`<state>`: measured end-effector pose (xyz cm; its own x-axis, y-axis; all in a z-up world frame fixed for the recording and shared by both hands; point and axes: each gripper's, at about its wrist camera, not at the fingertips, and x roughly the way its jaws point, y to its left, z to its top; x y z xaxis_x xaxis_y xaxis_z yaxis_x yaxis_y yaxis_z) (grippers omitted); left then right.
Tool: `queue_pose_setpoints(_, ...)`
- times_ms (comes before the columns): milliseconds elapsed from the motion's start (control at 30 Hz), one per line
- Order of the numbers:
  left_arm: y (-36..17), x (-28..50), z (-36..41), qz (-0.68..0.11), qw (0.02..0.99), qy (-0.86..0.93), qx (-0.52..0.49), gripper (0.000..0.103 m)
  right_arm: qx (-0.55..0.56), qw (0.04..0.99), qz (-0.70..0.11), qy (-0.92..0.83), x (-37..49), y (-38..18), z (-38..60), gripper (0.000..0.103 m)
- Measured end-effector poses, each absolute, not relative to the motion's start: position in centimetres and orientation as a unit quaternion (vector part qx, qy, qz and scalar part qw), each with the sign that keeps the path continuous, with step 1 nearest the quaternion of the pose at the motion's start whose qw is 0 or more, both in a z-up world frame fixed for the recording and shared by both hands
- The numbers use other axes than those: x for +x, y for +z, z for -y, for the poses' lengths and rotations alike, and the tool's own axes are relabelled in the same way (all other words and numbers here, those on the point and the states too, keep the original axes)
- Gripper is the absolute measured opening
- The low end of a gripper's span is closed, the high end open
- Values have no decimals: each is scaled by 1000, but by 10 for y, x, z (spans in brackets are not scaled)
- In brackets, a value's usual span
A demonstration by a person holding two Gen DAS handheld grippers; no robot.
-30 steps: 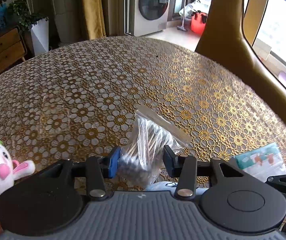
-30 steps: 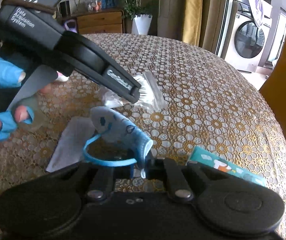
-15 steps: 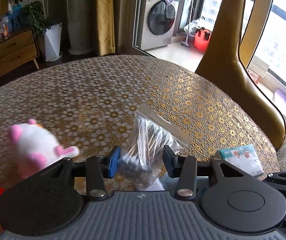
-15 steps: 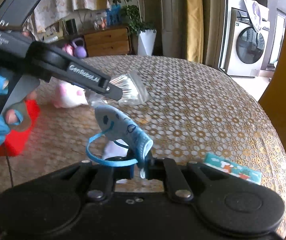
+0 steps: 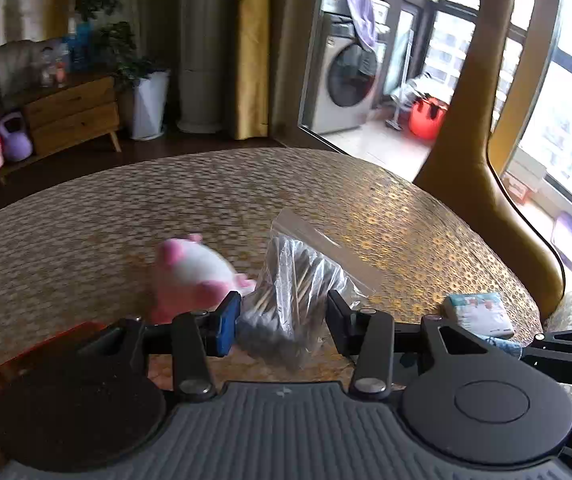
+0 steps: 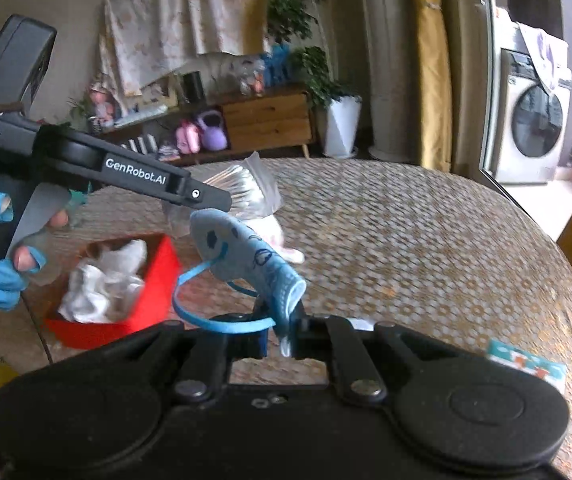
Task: Organize soft objects
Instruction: 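Carry the cotton swab bag with the left tool while the right tool carries the mask to the tin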
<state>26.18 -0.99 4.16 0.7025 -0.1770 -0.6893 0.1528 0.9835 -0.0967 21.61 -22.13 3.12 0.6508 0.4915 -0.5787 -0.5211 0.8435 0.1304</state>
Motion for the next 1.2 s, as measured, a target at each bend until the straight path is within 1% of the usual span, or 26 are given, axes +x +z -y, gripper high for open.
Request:
queue_pose_setpoints(300,65,216,-77,-353,933,-30,-60,45,-28,901,-293,319,195,53,162,9)
queue_pose_setpoints(500,65,191,-123,-348,934,0,-75,45,-34,893,-293,341,185,55,118,9)
queue_pose_setpoints(900,25,168,-190,-373,920,49,-105,45,-68,887,-303,343,192,34,38,9)
queue_pose_setpoints(1200,-14,174,-214,-388,909,80,-127,45,-98,889,-333,300,219,-2,-8,10)
